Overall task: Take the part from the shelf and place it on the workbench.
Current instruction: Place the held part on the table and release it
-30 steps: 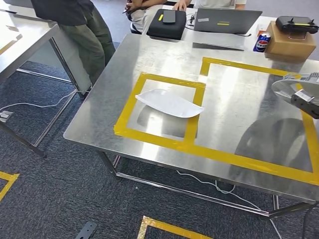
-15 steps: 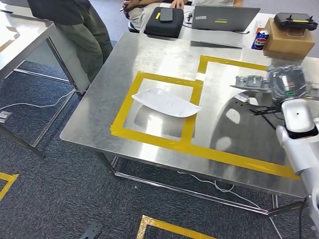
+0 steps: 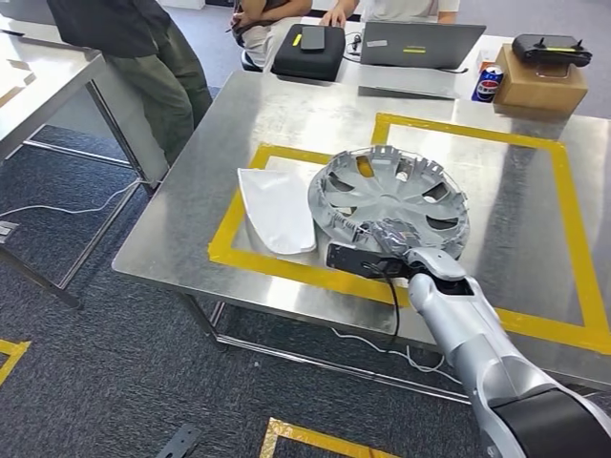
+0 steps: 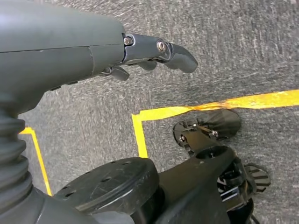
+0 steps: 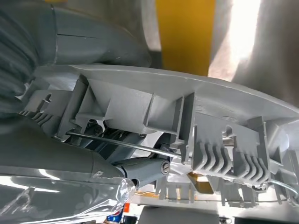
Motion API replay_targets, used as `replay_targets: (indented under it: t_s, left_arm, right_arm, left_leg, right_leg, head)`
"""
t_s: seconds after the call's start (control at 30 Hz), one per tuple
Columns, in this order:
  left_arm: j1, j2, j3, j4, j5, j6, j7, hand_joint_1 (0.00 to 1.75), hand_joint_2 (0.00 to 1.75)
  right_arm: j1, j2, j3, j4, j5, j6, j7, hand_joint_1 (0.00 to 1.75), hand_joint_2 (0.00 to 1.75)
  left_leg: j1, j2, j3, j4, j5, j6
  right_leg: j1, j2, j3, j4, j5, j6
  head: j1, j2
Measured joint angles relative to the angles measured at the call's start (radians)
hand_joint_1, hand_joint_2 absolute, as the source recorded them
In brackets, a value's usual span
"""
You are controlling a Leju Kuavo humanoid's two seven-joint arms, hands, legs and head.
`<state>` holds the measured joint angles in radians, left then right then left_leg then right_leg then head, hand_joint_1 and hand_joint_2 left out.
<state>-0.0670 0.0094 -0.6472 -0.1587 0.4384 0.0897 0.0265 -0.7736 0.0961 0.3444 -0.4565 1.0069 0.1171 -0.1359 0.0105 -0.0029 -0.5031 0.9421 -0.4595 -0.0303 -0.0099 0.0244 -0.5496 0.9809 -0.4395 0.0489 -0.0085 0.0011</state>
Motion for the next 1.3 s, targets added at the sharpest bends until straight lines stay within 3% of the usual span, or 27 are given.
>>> replay_targets:
  t_s: [0.33,0.53,0.87,0.97,1.17,1.3]
  left_arm:
    - [0.001,-0.003,-0.001,0.000,0.043,-0.023,0.001,0.00,1.75]
    - [0.002,-0.004,-0.001,0.000,0.061,-0.012,0.011,0.00,1.75]
    - [0.005,-0.004,-0.001,0.000,0.064,-0.010,0.015,0.00,1.75]
    - [0.006,-0.004,-0.001,0.000,0.074,-0.009,0.015,0.00,1.75]
    - [0.015,-0.004,-0.001,0.000,0.095,0.000,0.012,0.00,1.75]
    - [0.015,-0.004,-0.001,0.000,0.097,0.001,0.011,0.00,1.75]
  right_arm:
    - [-0.037,0.041,0.058,0.057,0.015,0.047,0.154,1.75,1.75]
    - [-0.052,0.054,0.095,0.068,0.048,0.044,0.304,1.75,1.75]
    - [-0.062,0.054,0.122,0.072,0.088,0.044,0.365,1.75,1.75]
    - [-0.069,0.032,0.135,0.072,0.117,0.044,0.393,1.75,1.75]
    - [-0.082,-0.082,0.133,0.070,0.129,0.042,0.407,1.75,1.75]
    - [-0.081,-0.122,0.128,0.067,0.133,0.041,0.405,1.75,1.75]
  left_leg:
    - [0.000,0.000,0.010,0.000,0.000,0.000]
    - [0.000,-0.004,0.011,0.000,0.000,0.000]
    - [-0.001,-0.007,0.012,0.000,0.002,0.002]
    - [-0.001,-0.010,0.012,0.000,0.002,0.003]
    - [-0.001,-0.014,0.013,0.000,0.003,0.004]
    - [-0.002,-0.013,0.014,0.000,0.003,0.004]
  right_leg:
    - [0.000,-0.001,0.010,0.000,0.000,-0.001]
    - [0.000,-0.007,0.013,-0.001,-0.001,-0.001]
    - [-0.002,-0.011,0.015,-0.001,-0.001,-0.001]
    - [-0.002,-0.014,0.014,-0.003,-0.001,-0.001]
    - [-0.002,-0.016,0.021,-0.006,0.000,0.000]
    - [-0.002,-0.014,0.021,-0.008,0.001,0.001]
  head:
    - [0.000,0.000]
    - [0.000,0.000]
    - [0.000,0.000]
    - [0.000,0.000]
    - [0.000,0.000]
    - [0.000,0.000]
